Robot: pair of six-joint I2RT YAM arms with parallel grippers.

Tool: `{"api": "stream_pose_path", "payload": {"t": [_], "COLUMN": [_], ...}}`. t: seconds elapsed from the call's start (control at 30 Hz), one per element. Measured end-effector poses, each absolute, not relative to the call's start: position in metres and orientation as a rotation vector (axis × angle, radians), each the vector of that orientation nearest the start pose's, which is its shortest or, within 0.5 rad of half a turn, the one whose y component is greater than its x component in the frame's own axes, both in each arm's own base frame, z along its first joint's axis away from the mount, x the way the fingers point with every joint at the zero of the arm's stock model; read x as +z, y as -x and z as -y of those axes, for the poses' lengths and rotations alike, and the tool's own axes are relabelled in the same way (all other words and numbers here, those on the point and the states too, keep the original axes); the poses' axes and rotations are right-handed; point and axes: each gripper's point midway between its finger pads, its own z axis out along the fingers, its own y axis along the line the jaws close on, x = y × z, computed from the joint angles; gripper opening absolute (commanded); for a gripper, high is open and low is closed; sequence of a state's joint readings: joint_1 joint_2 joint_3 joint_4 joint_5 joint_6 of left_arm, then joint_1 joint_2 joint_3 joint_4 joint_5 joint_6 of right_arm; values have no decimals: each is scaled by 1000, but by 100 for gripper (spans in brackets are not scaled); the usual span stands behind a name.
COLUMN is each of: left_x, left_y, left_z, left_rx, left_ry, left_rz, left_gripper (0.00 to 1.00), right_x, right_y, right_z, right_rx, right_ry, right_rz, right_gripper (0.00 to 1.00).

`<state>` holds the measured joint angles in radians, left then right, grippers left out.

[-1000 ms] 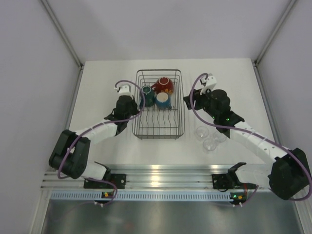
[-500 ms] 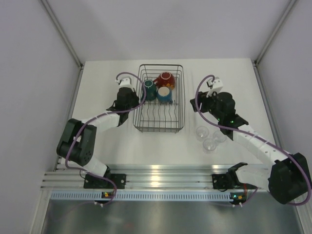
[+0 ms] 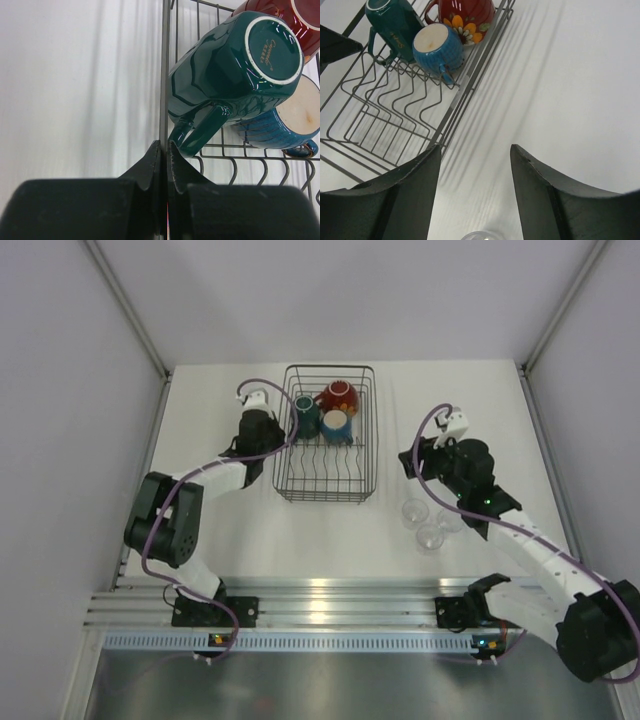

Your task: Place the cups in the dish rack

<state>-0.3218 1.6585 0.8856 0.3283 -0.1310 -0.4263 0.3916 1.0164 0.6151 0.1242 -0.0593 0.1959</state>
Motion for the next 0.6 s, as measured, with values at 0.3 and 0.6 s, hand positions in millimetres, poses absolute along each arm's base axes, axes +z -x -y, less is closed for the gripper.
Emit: {"api": "stream_pose_path", "payload": {"t": [0.3, 0.6], "left_x": [112, 169], "left_y": [-457, -452], "left_z": [134, 127], "left_rx": [-321, -338], "left_ry": [218, 222], "left_rz": [-1988, -1861], "left_gripper": [60, 90], "right_x": [195, 186], "right_y": [-288, -263], "right_z": [-142, -134], "right_rx": [470, 487], "right_ry": [242, 221], "right_rz": [-1894, -1963], "right_gripper": [59, 59]}}
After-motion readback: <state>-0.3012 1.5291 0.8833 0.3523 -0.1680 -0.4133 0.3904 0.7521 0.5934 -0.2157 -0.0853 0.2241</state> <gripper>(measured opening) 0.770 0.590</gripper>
